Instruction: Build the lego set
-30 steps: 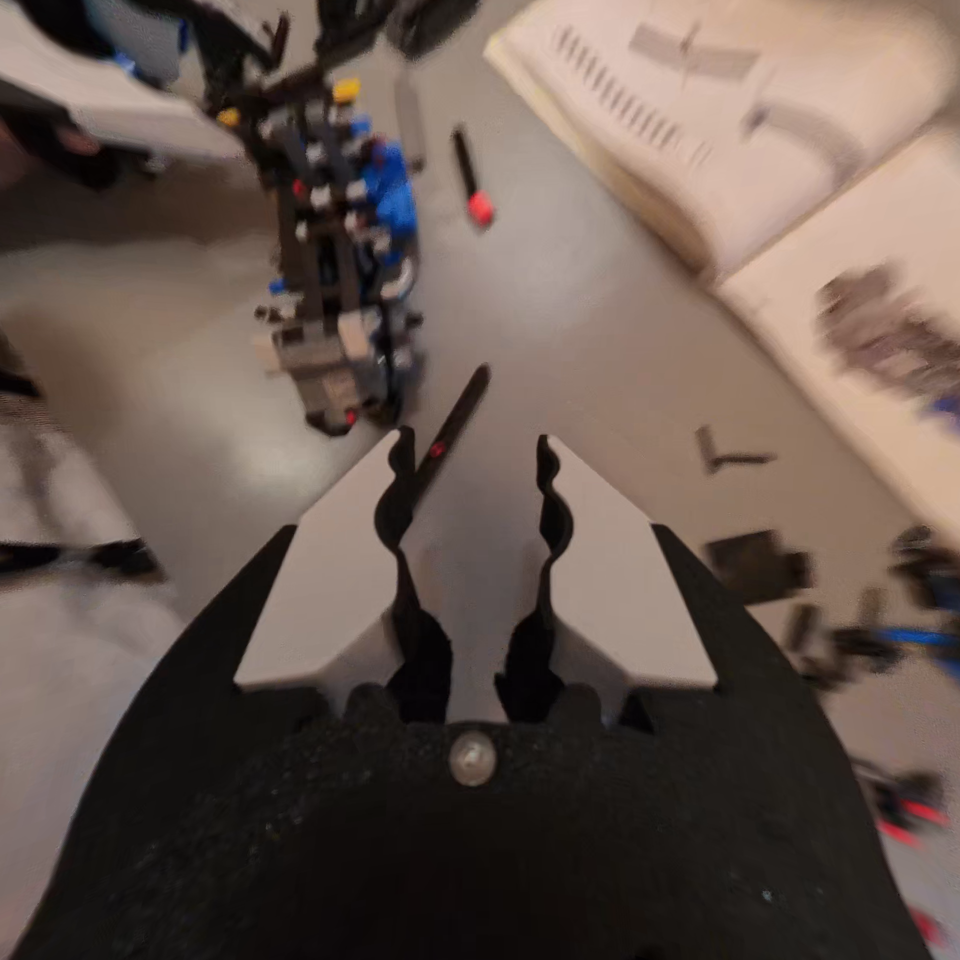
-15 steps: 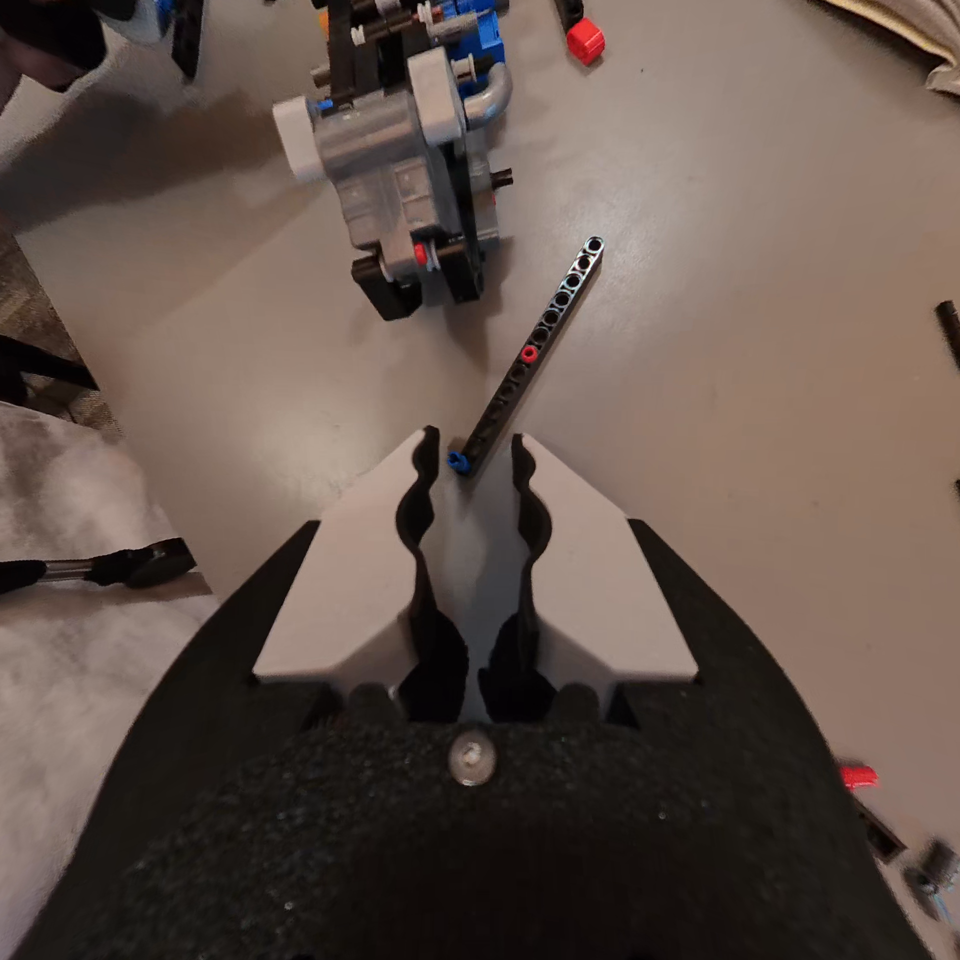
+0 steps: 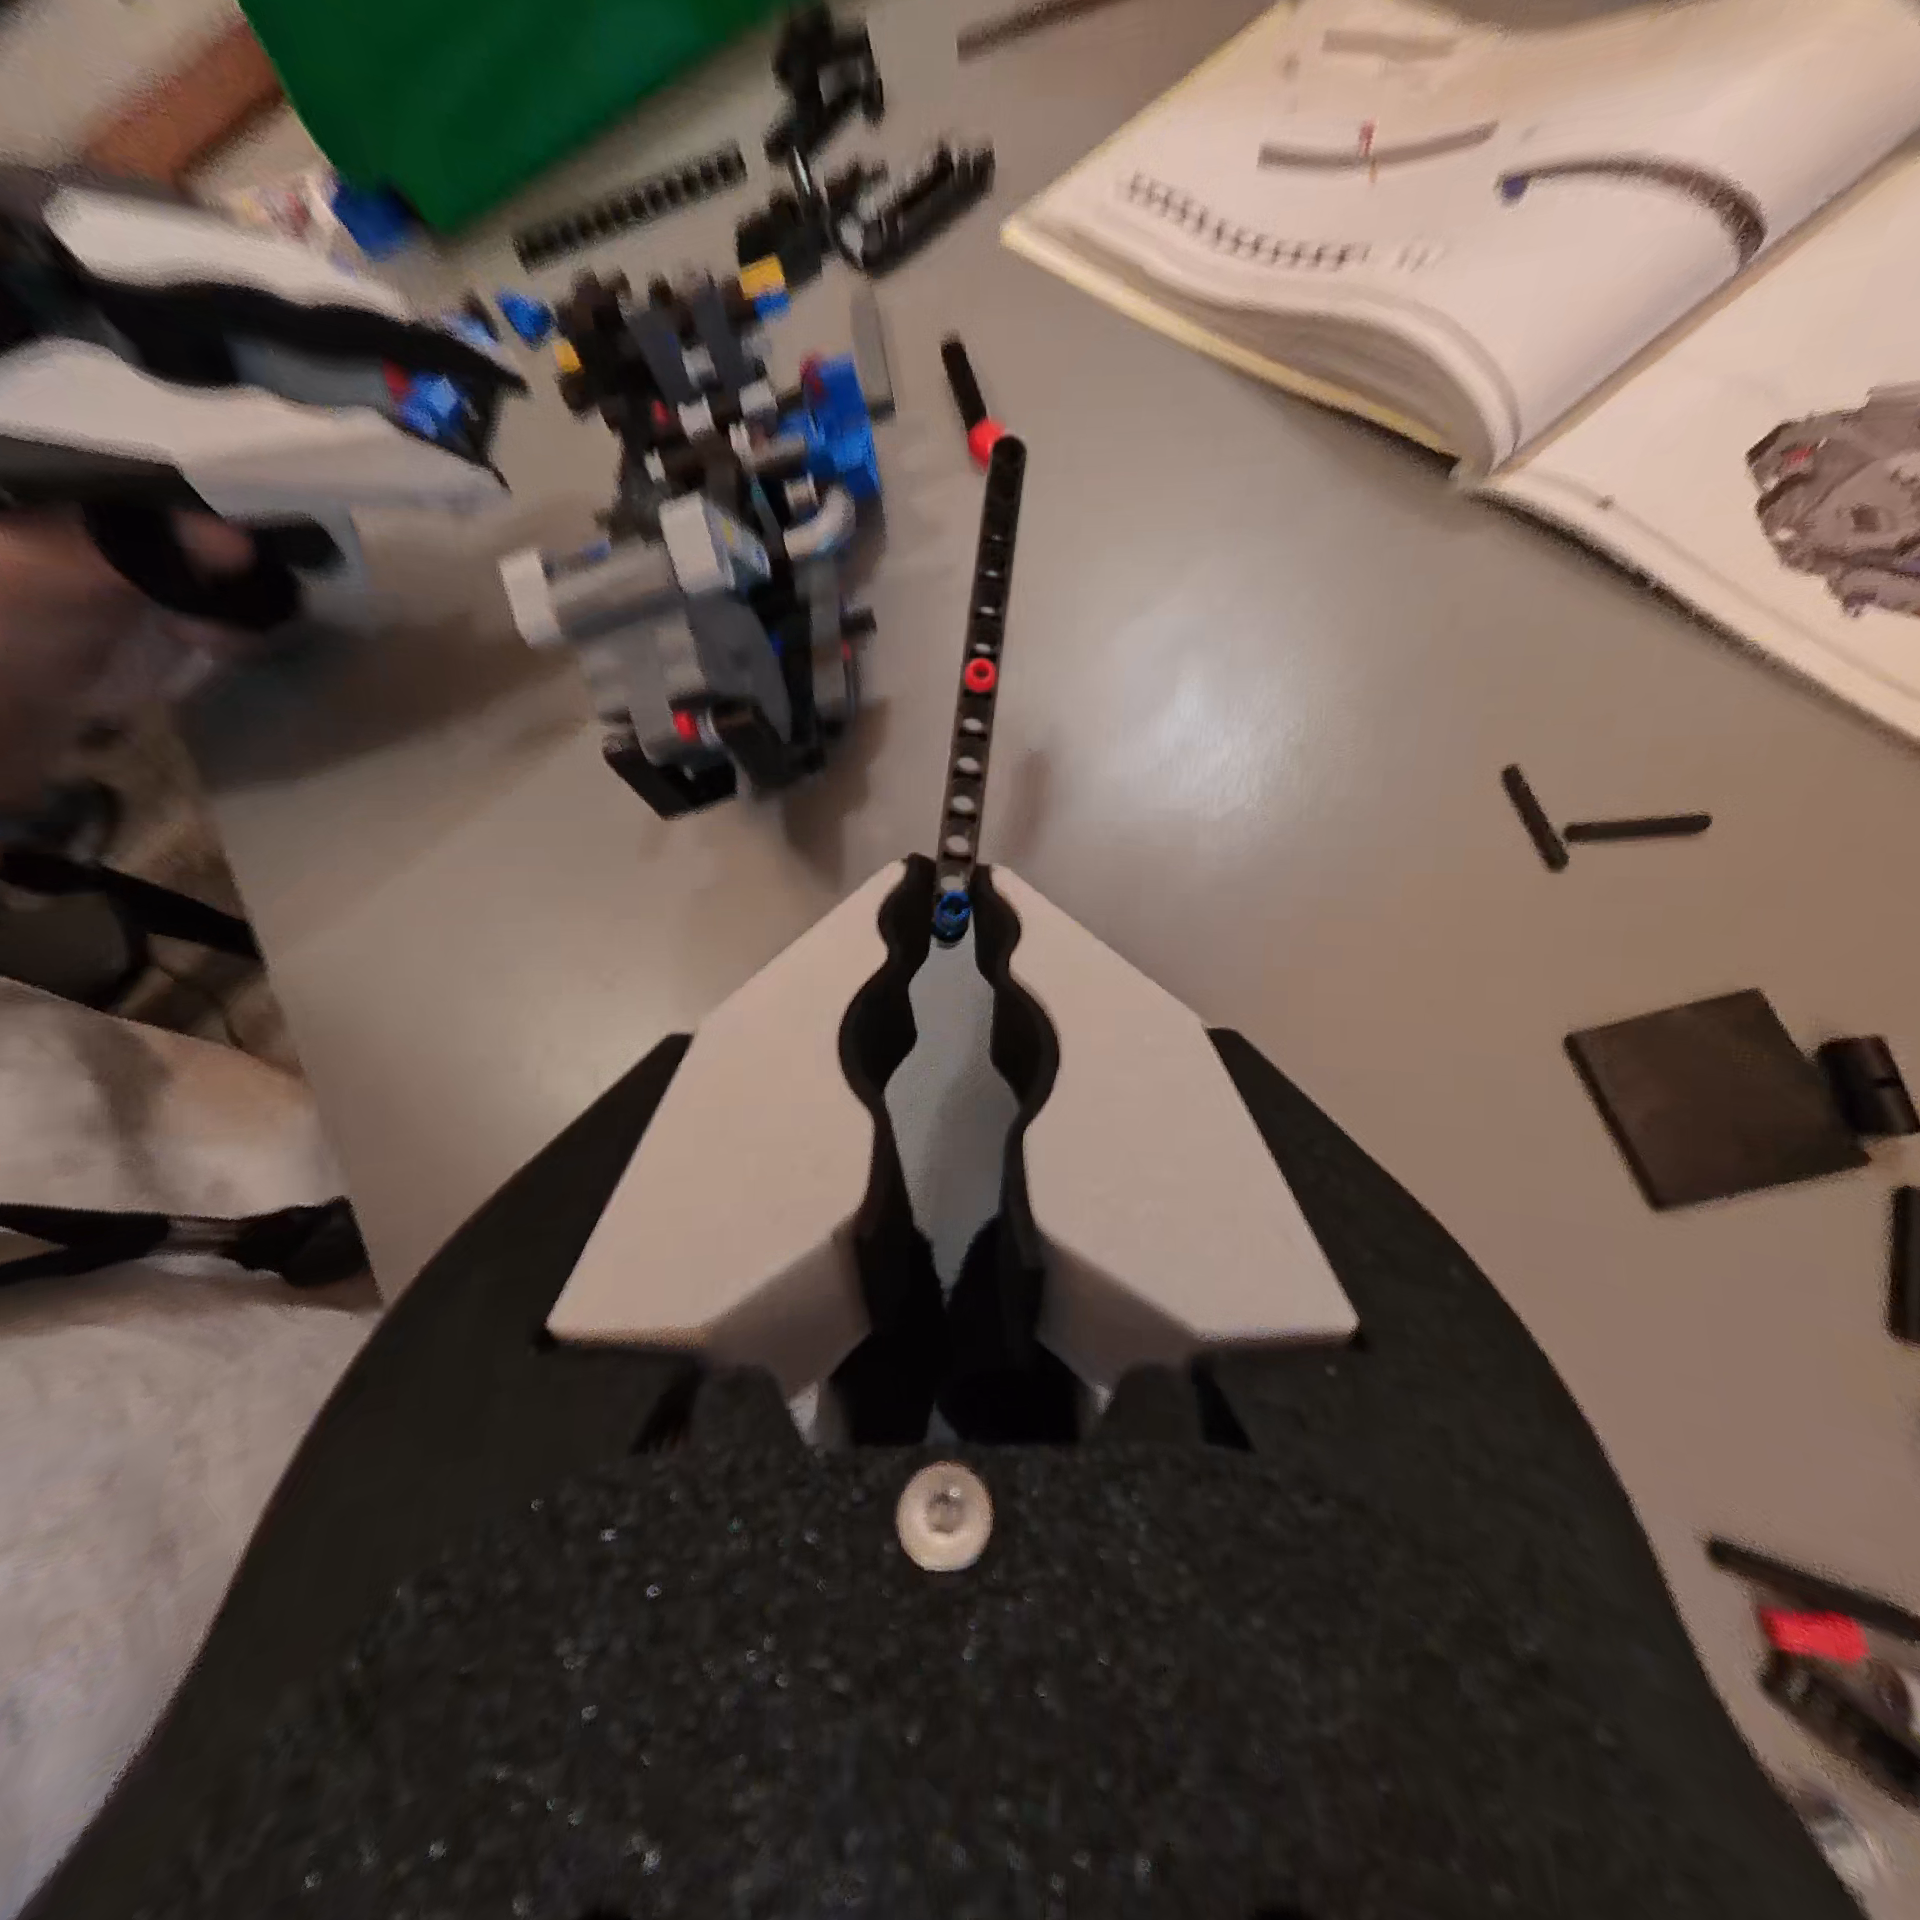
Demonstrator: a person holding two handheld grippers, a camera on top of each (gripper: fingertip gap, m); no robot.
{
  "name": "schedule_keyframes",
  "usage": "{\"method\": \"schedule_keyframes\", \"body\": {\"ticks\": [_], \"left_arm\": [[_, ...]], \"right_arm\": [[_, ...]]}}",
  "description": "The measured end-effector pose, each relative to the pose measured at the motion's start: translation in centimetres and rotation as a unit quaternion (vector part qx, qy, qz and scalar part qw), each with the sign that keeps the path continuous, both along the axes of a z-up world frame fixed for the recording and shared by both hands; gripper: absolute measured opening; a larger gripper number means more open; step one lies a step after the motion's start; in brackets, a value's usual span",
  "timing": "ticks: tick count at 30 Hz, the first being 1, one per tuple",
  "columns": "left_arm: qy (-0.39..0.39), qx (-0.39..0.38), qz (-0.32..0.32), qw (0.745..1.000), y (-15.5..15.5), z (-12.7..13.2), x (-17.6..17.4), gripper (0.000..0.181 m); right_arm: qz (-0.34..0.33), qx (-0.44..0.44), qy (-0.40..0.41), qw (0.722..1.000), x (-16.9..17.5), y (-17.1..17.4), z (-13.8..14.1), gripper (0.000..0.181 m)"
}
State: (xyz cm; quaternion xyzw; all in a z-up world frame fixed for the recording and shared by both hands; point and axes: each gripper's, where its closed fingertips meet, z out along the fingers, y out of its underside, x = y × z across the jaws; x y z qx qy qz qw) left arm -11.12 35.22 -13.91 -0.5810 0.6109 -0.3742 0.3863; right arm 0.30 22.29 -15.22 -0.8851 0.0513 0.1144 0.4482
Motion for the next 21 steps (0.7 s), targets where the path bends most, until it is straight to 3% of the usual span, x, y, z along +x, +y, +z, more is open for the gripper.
{"method": "schedule_keyframes", "body": {"ticks": [1,6,11,17,21], "left_arm": [[0.003,0.001,-0.003,1.0,-0.2,-0.1,0.1,0.029],[0.003,0.024,-0.012,1.0,-0.5,0.1,0.8,0.027],[-0.025,0.01,-0.029,0.999,-1.3,1.5,1.2,0.024],[-0.072,-0.111,-0.084,0.988,-5.0,5.6,3.5,0.023],[-0.107,-0.252,-0.141,0.951,-8.1,8.8,4.9,0.023]], "right_arm": [[0.001,0.022,0.021,1.0,0.2,0.3,0.7,0.007],[0.032,0.115,0.137,0.983,0.0,1.2,4.0,0.007],[0.053,0.145,0.214,0.965,-0.8,2.0,4.6,0.007],[0.085,0.189,0.344,0.916,-3.7,2.9,7.1,0.007],[0.115,0.202,0.391,0.89,-6.1,2.7,8.6,0.007]]}}
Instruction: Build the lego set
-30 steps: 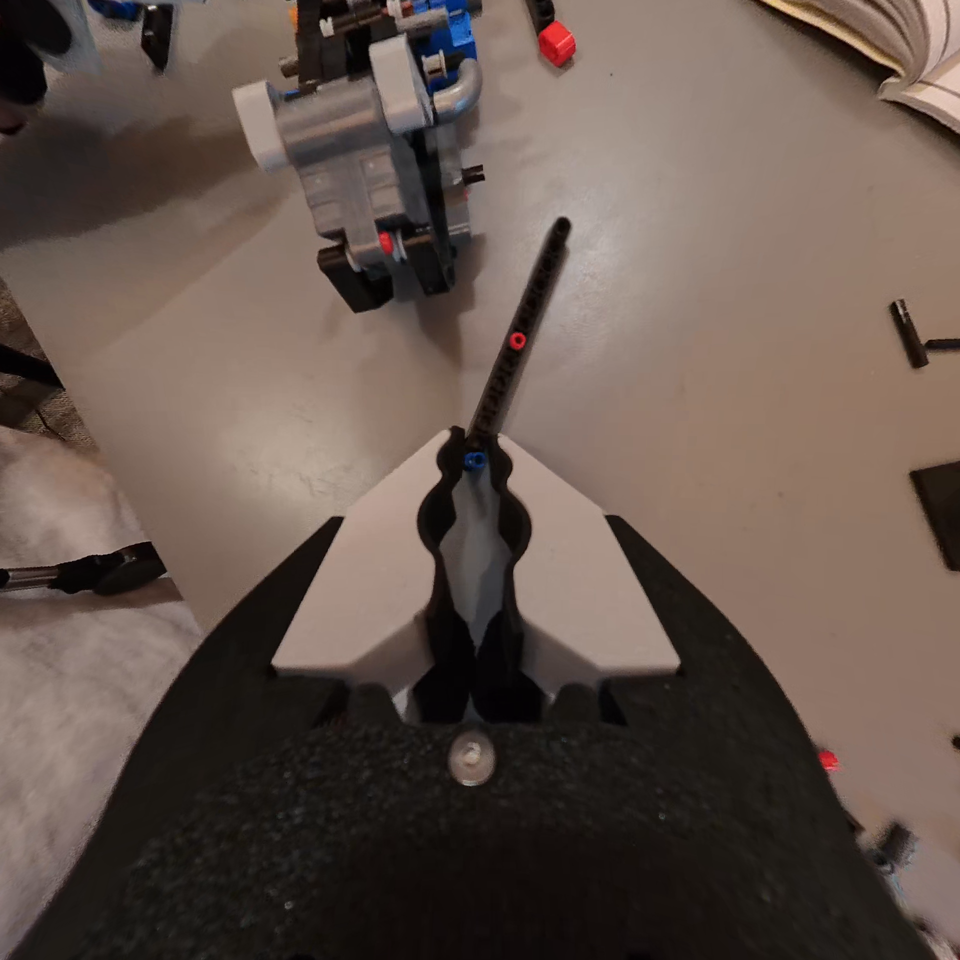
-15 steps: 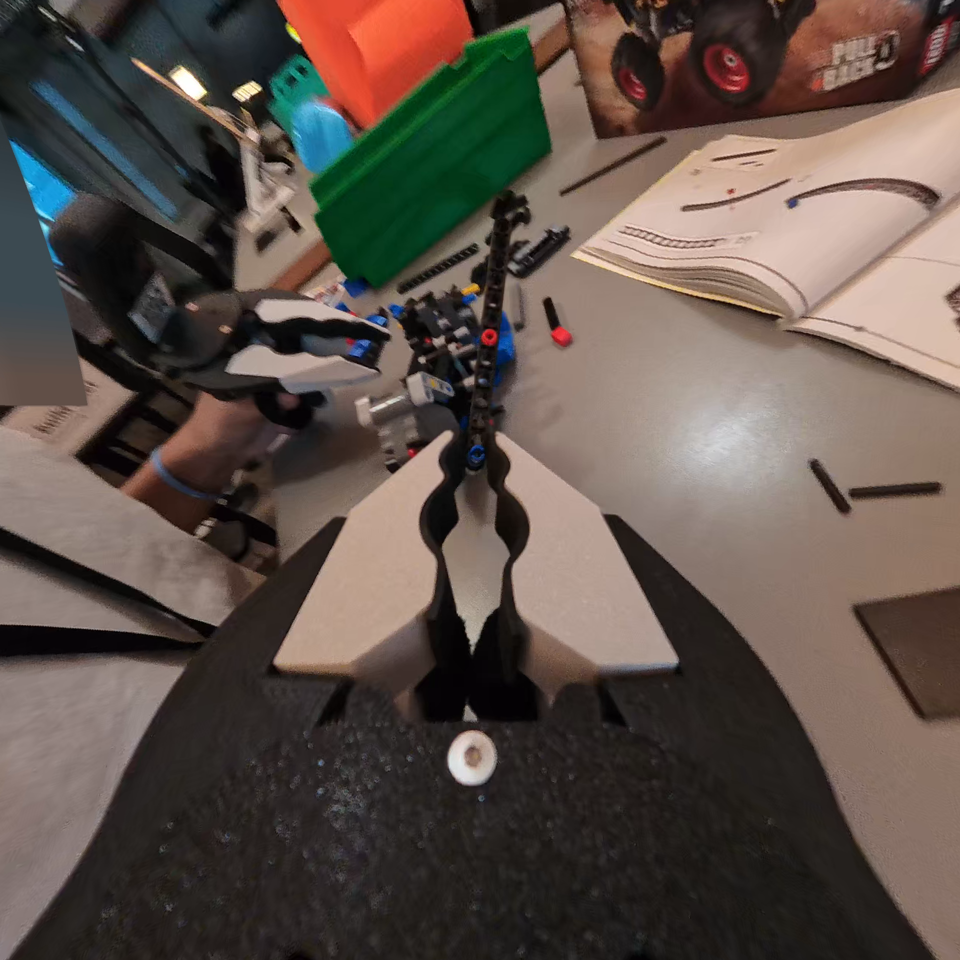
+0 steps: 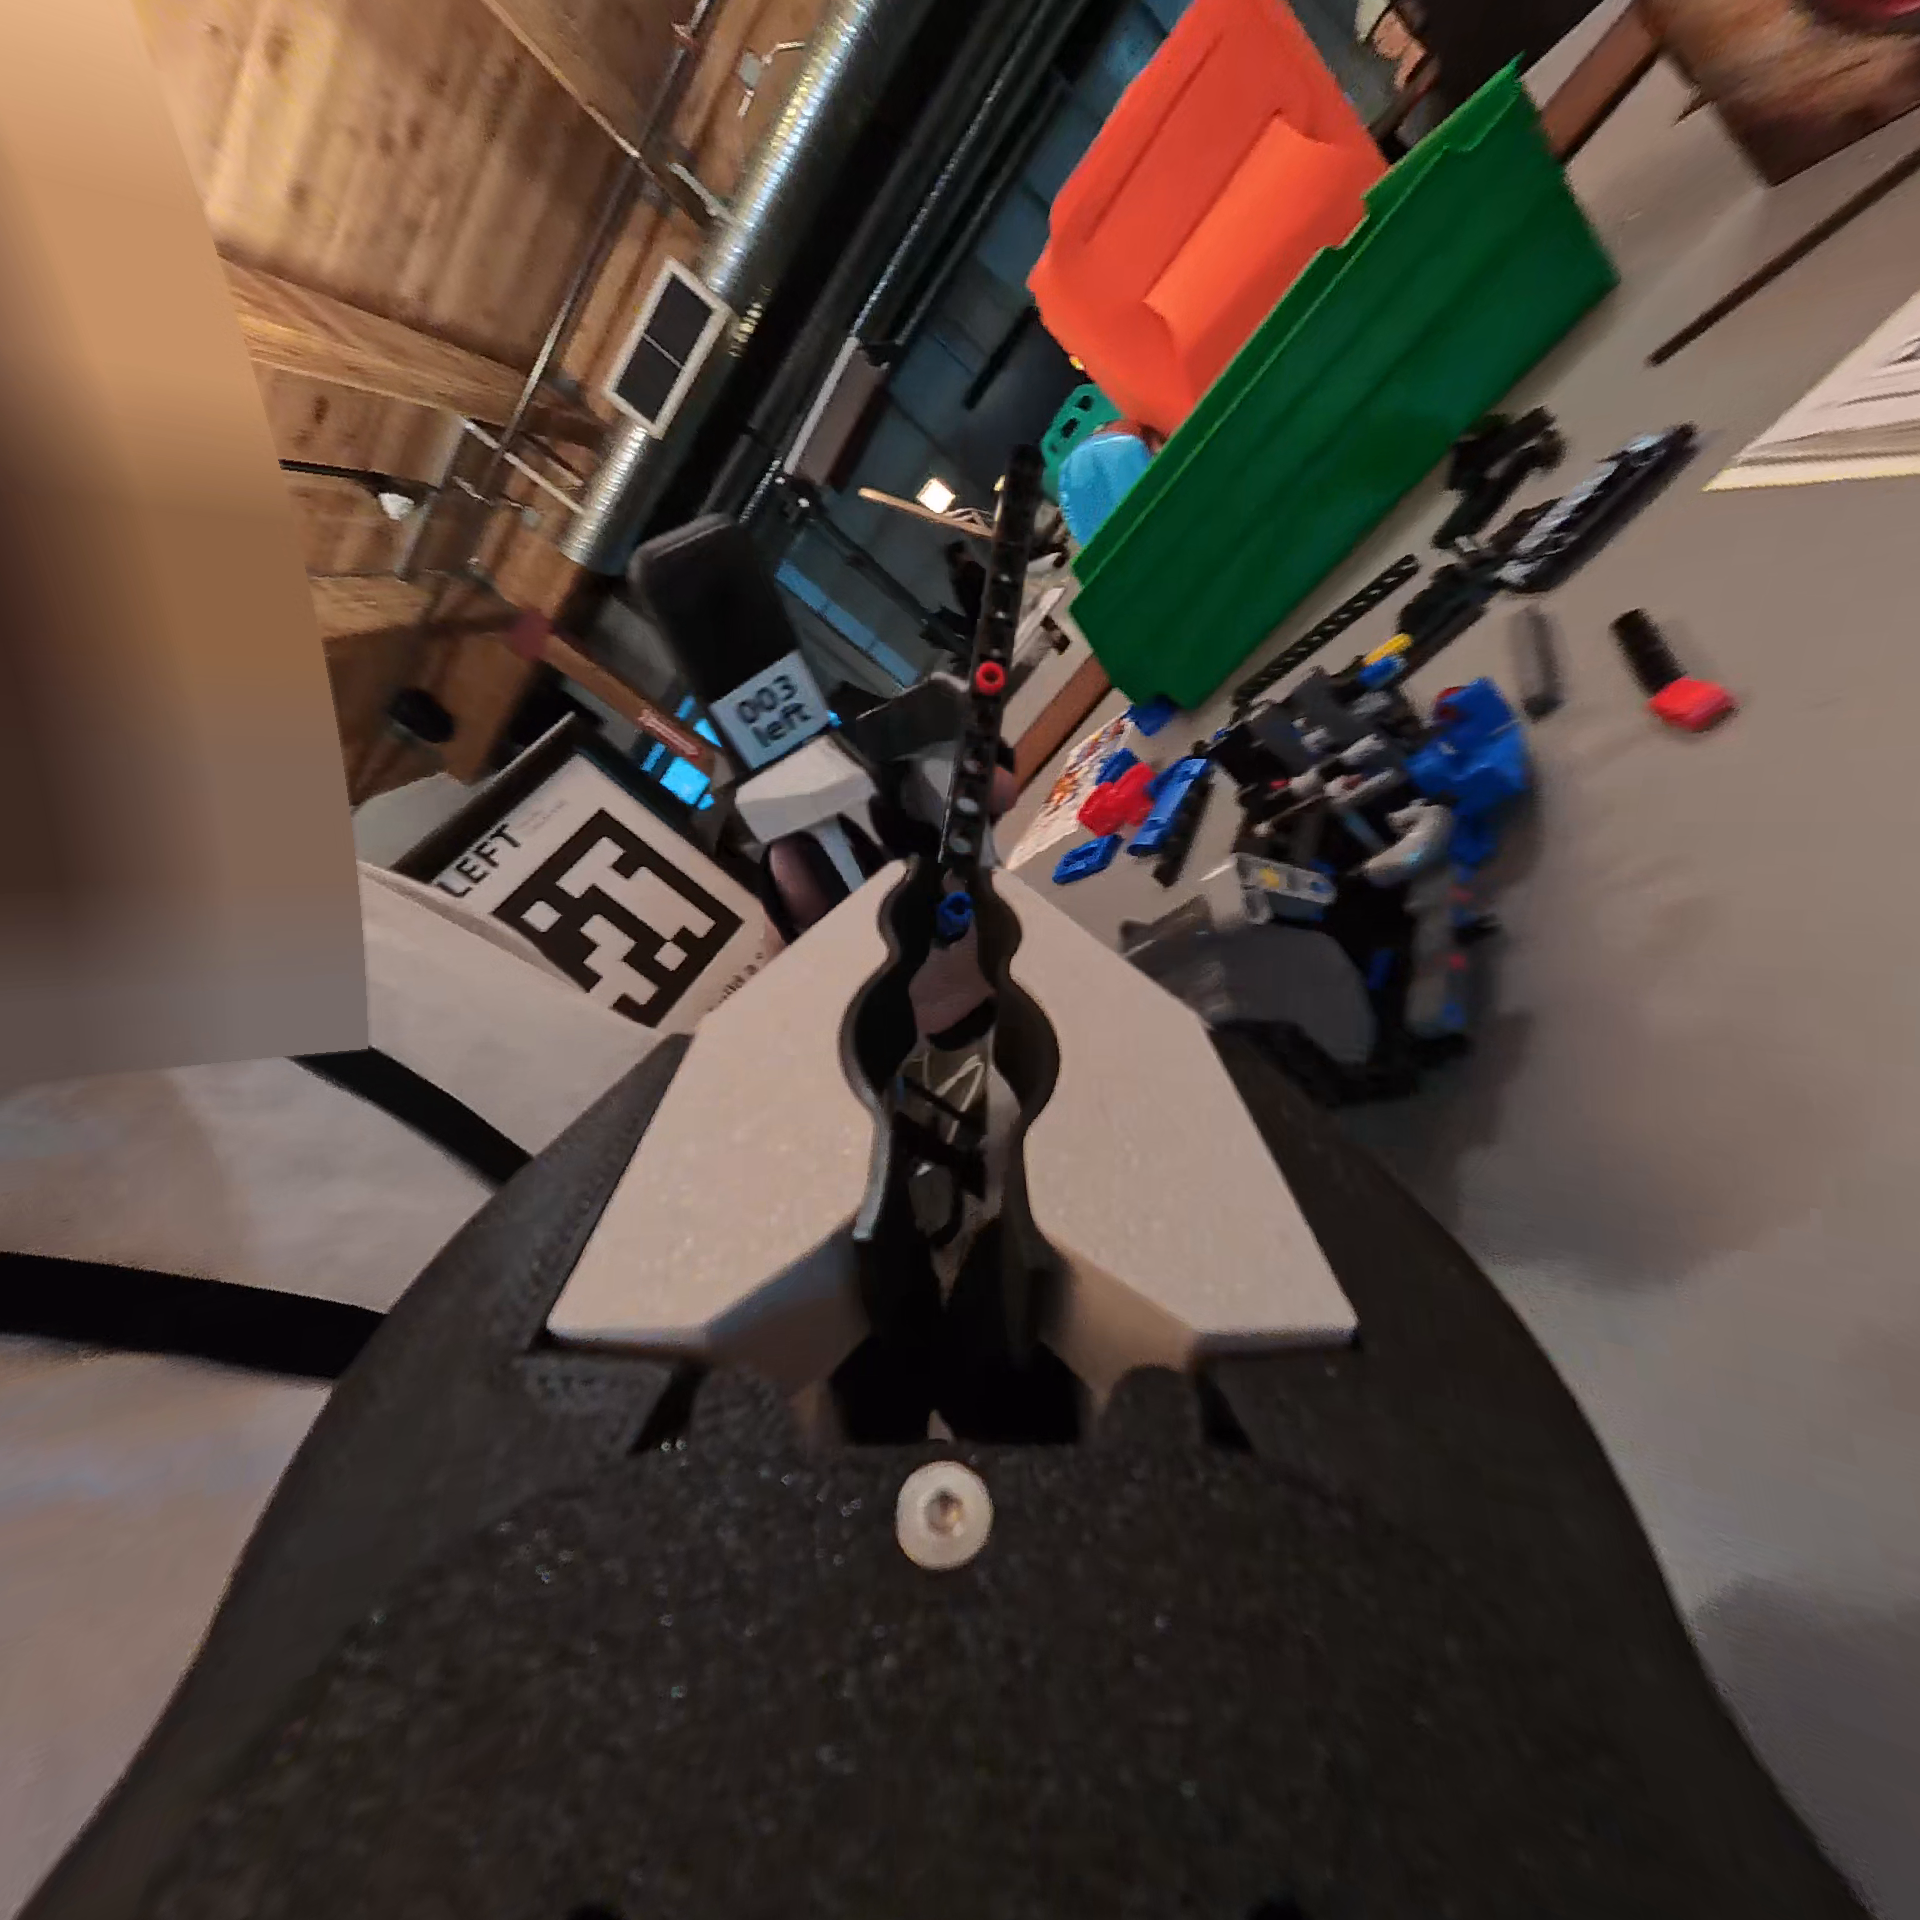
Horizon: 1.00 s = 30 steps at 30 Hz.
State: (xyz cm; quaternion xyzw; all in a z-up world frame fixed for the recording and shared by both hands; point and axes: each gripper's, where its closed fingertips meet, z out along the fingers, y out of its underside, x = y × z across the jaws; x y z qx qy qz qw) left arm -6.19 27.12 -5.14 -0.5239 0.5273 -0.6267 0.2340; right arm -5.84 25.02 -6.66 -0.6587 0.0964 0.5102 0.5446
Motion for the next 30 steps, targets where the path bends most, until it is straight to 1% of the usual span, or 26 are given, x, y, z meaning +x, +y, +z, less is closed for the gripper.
{"method": "schedule_keyframes", "body": {"ticks": [1,3,5,7,11,12,13,14,16,18,21,24,26,27,30], "left_arm": [[-0.005,-0.033,-0.016,0.999,-0.5,0.4,0.1,0.023],[0.0,-0.087,-0.042,0.995,-1.3,0.4,0.1,0.021],[0.0,-0.128,-0.072,0.989,-2.5,0.3,-0.4,0.011],[-0.005,-0.166,-0.082,0.983,-3.0,0.2,-1.0,0.007],[-0.012,-0.218,-0.113,0.969,-4.3,0.4,-2.2,0.005],[-0.014,-0.223,-0.127,0.966,-4.7,0.5,-2.6,0.005],[-0.017,-0.221,-0.143,0.965,-5.0,0.6,-3.1,0.005],[-0.017,-0.213,-0.144,0.966,-5.0,0.6,-3.4,0.004],[-0.012,-0.193,-0.15,0.97,-4.9,0.3,-3.9,0.005],[-0.017,-0.173,-0.16,0.972,-5.2,0.3,-4.5,0.005],[-0.013,-0.147,-0.181,0.972,-6.1,0.1,-5.1,0.005],[-0.014,-0.132,-0.189,0.973,-6.8,0.1,-5.3,0.004],[-0.014,-0.123,-0.194,0.973,-7.1,0.2,-5.5,0.004],[-0.014,-0.118,-0.195,0.974,-7.2,0.2,-5.5,0.005],[-0.014,-0.108,-0.194,0.975,-7.3,0.2,-5.6,0.005]], "right_arm": [[0.002,0.006,0.008,1.0,-0.5,-0.1,0.3,0.007],[0.004,0.018,0.023,1.0,-1.5,-0.5,0.8,0.007],[-0.007,0.03,0.026,0.999,-2.1,-0.9,1.1,0.007],[-0.013,0.029,0.009,0.999,-2.7,-1.3,0.8,0.007],[-0.004,0.041,0.002,0.999,-4.0,-2.5,0.8,0.007],[0.005,0.049,-0.007,0.999,-4.4,-2.9,0.8,0.011],[0.012,0.055,-0.019,0.998,-4.6,-3.3,0.8,0.019],[0.018,0.055,-0.037,0.998,-4.7,-3.7,0.6,0.022],[0.04,0.058,-0.076,0.995,-4.9,-4.7,0.2,0.019],[0.051,0.053,-0.11,0.991,-5.1,-5.3,-0.3,0.02],[0.062,0.054,-0.128,0.988,-5.5,-5.6,-0.1,0.021],[0.093,0.035,-0.16,0.982,-6.8,-5.8,-0.9,0.018],[0.086,0.045,-0.166,0.981,-7.0,-5.8,-0.6,0.011],[0.086,0.047,-0.168,0.981,-7.1,-5.8,-0.6,0.005],[0.085,0.045,-0.172,0.98,-7.2,-5.8,-0.7,0.004]]}}
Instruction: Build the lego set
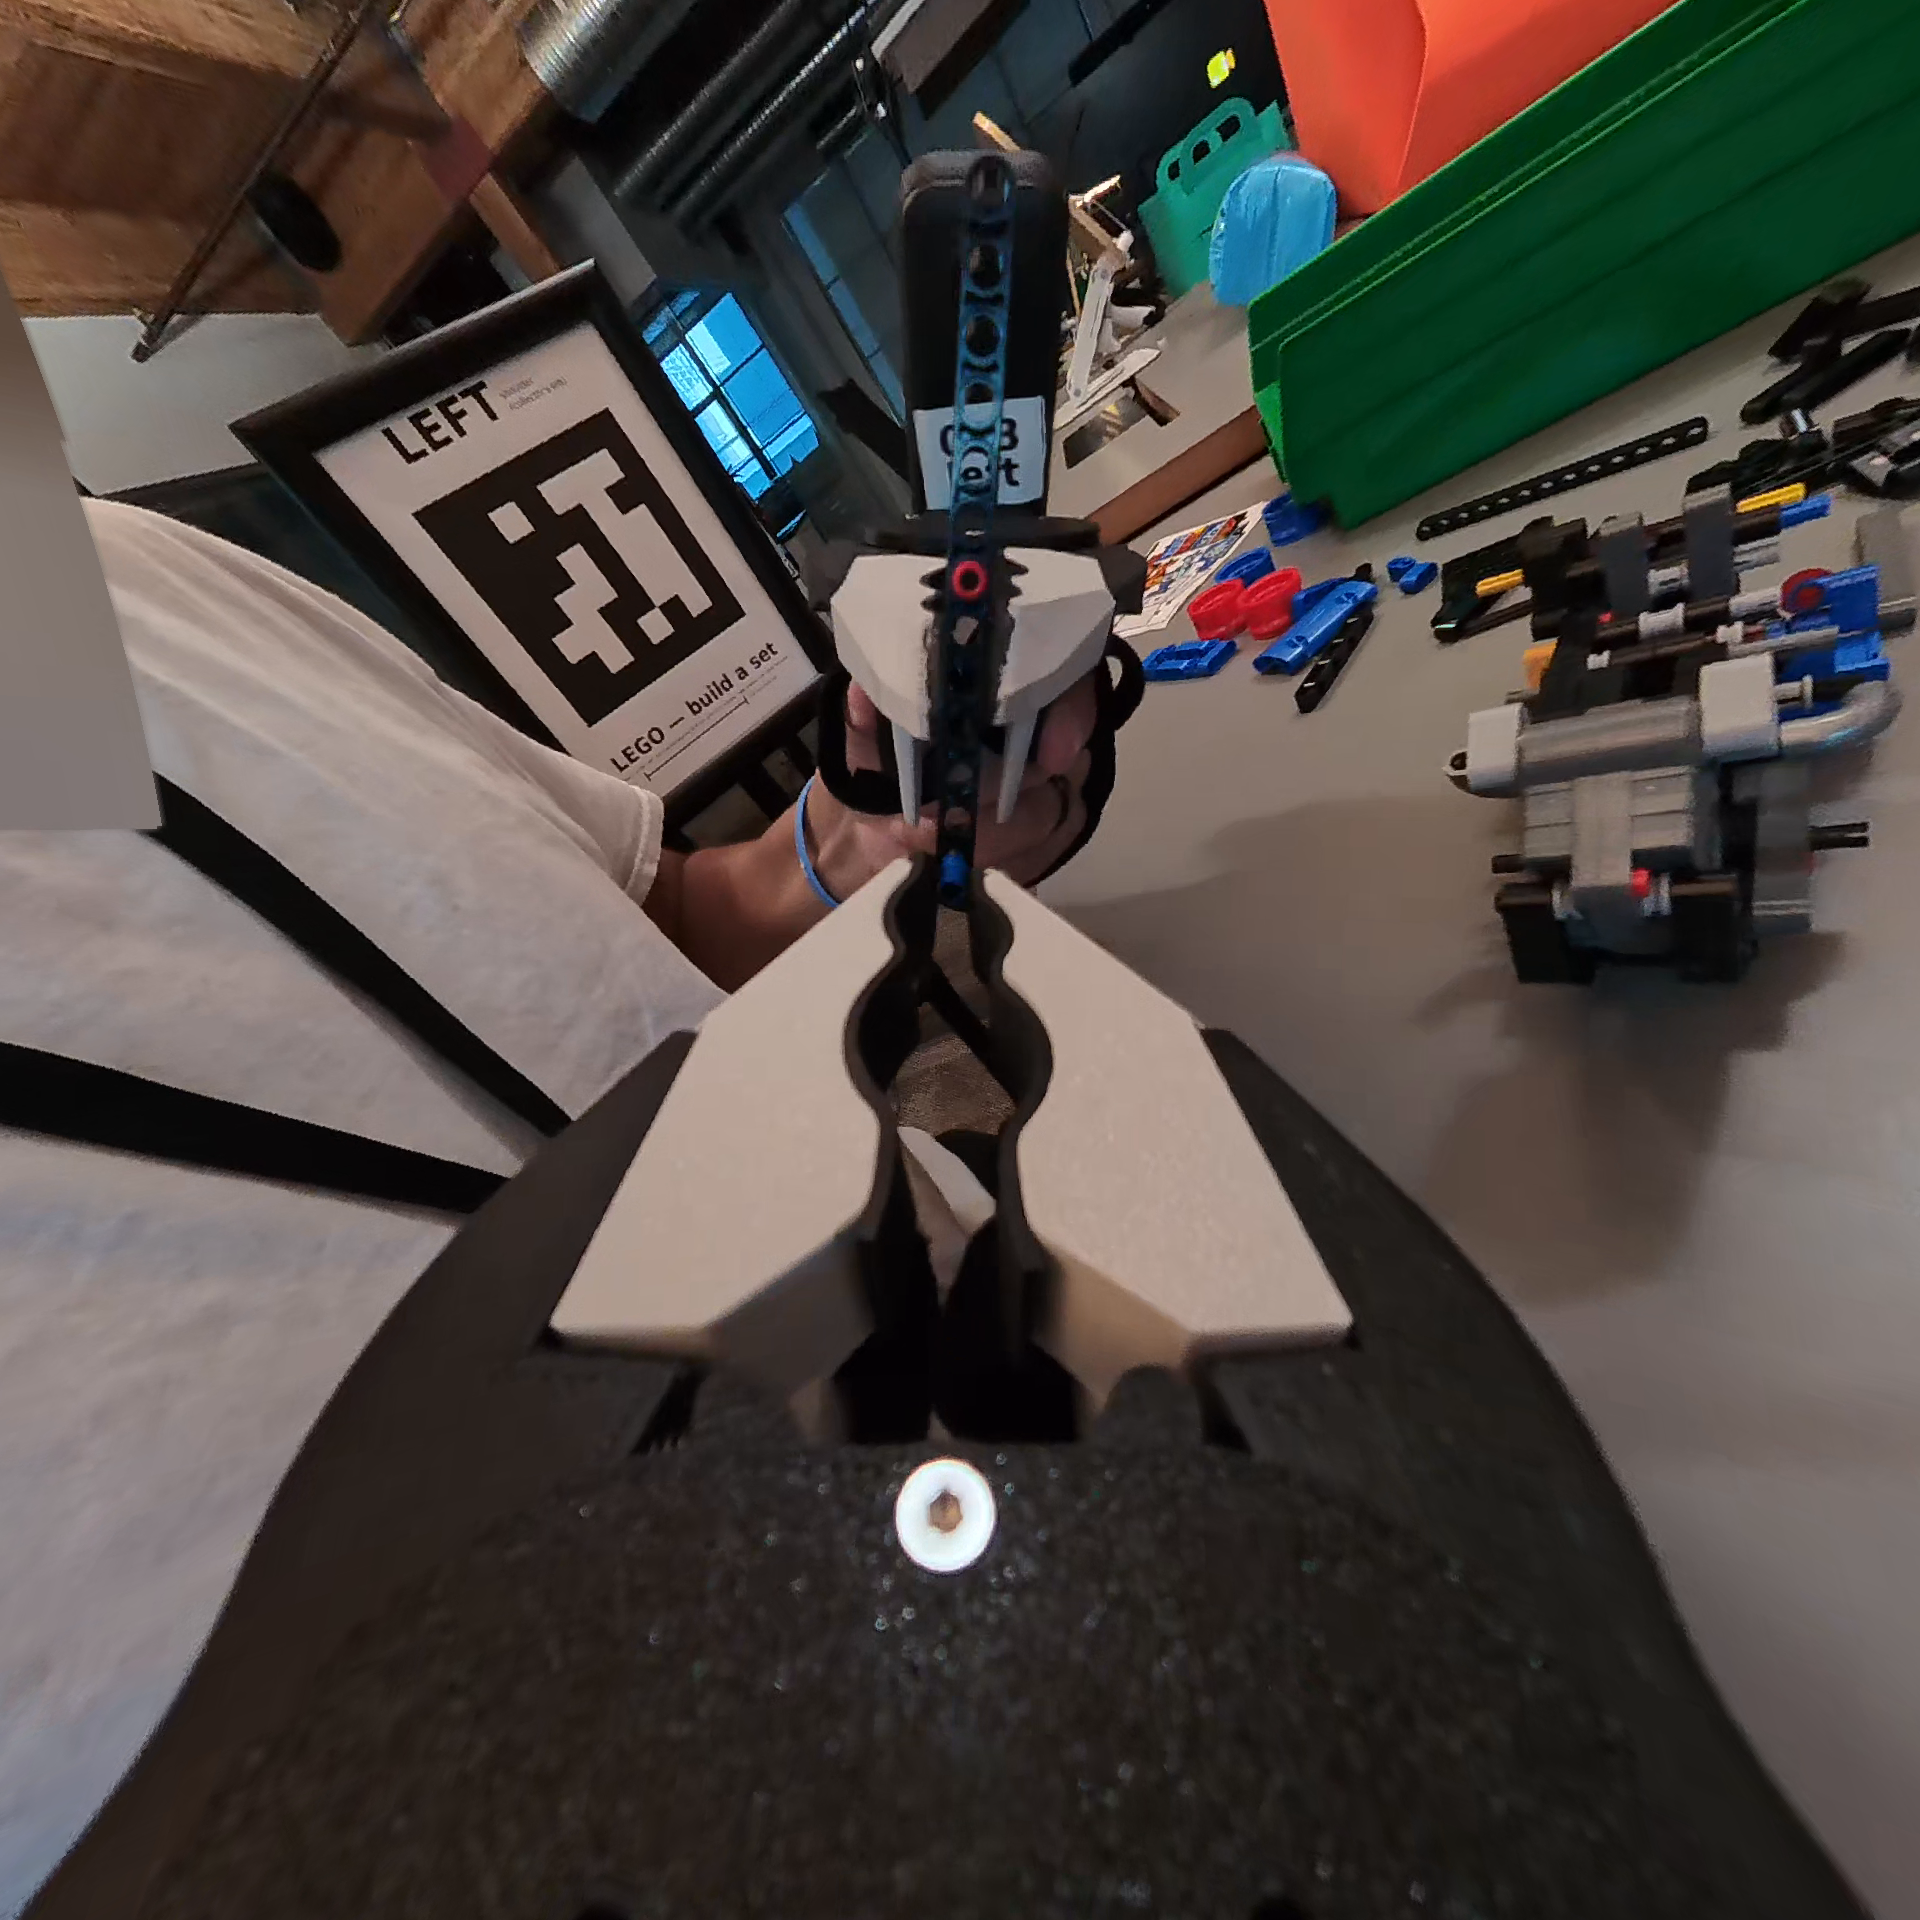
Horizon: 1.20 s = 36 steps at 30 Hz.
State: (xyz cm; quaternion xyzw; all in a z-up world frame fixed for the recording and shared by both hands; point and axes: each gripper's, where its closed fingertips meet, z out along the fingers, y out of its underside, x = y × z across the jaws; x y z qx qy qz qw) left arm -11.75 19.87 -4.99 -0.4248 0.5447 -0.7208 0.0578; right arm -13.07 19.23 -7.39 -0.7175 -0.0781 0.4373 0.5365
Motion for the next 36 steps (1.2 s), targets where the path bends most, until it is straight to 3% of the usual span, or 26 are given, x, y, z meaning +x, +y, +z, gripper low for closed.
{"method": "schedule_keyframes", "body": {"ticks": [3,5,7,12,16,22,28,36], "left_arm": [[-0.005,-0.006,0.008,1.0,0.2,-0.2,0.2,0.005],[0.008,-0.003,-0.001,1.0,-0.1,-1.2,0.2,0.016],[0.001,-0.007,-0.012,1.0,-0.7,-1.5,0.0,0.006],[-0.002,0.017,-0.003,1.0,-0.9,-1.9,0.0,0.005],[-0.007,0.065,-0.006,0.998,-1.2,-2.6,-0.4,0.005],[-0.01,0.146,-0.011,0.989,-1.6,-3.7,-1.2,0.005],[-0.028,0.259,-0.025,0.965,-2.1,-4.7,-1.5,0.005],[-0.064,0.34,-0.007,0.938,-1.9,-4.8,-1.5,0.006]], "right_arm": [[-0.01,0.005,-0.012,1.0,0.2,0.2,-0.1,0.004],[-0.008,0.007,-0.008,1.0,0.2,0.2,-0.1,0.004],[-0.004,0.001,0.0,1.0,0.0,0.2,-0.2,0.004],[-0.012,-0.001,0.019,1.0,0.3,0.2,-0.6,0.004],[-0.001,-0.008,0.024,1.0,0.2,-0.1,-1.2,0.003],[0.013,-0.007,-0.046,0.999,-0.2,-0.5,-2.1,0.003],[0.029,-0.025,-0.109,0.993,-0.5,-1.0,-3.2,0.004],[0.015,-0.013,-0.089,0.996,-0.4,-0.7,-3.0,0.004]]}}
